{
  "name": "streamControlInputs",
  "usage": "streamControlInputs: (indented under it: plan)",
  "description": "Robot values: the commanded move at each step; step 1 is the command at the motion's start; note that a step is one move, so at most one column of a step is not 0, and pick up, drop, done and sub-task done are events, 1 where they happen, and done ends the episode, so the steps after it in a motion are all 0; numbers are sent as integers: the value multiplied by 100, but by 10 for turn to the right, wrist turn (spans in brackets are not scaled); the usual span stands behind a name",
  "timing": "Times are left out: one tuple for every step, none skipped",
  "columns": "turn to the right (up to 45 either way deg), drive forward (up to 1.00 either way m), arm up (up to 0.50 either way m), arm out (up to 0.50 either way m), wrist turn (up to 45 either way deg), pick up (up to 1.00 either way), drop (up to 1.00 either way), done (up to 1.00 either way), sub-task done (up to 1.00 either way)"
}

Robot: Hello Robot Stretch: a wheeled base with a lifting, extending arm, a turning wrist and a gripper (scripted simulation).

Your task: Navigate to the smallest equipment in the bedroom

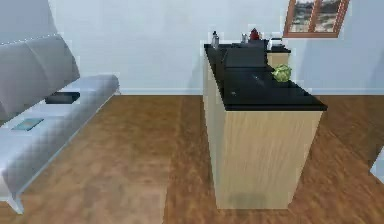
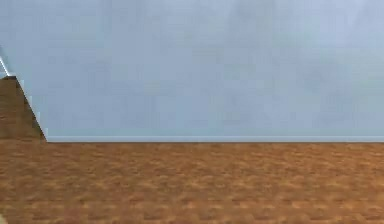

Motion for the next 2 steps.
streamControlInputs:
  plan:
    - [450, 0, 0, 0, 0, 0, 0, 0, 0]
    - [450, 0, 0, 0, 0, 0, 0, 0, 0]
